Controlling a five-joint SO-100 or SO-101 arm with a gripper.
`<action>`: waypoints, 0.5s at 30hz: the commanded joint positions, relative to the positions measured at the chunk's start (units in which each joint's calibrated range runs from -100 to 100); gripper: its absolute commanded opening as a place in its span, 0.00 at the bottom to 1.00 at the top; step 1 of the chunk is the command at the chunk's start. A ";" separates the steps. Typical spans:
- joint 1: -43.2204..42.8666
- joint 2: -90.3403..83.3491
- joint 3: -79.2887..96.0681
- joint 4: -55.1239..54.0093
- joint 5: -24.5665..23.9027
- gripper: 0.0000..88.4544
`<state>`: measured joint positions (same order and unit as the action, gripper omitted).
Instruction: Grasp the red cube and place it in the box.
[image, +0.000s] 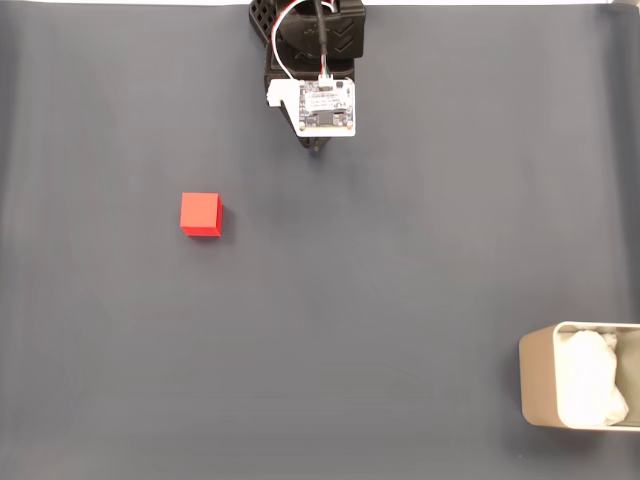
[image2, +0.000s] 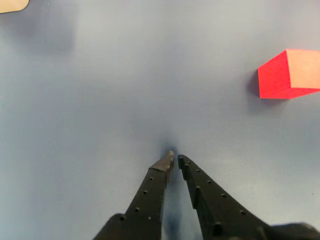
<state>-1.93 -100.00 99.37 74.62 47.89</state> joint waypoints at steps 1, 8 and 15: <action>0.44 0.09 0.54 1.20 0.68 0.00; 0.37 0.09 0.54 1.20 0.73 0.00; 1.57 0.09 0.54 1.03 -0.20 0.00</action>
<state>-1.34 -100.00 99.37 74.62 47.89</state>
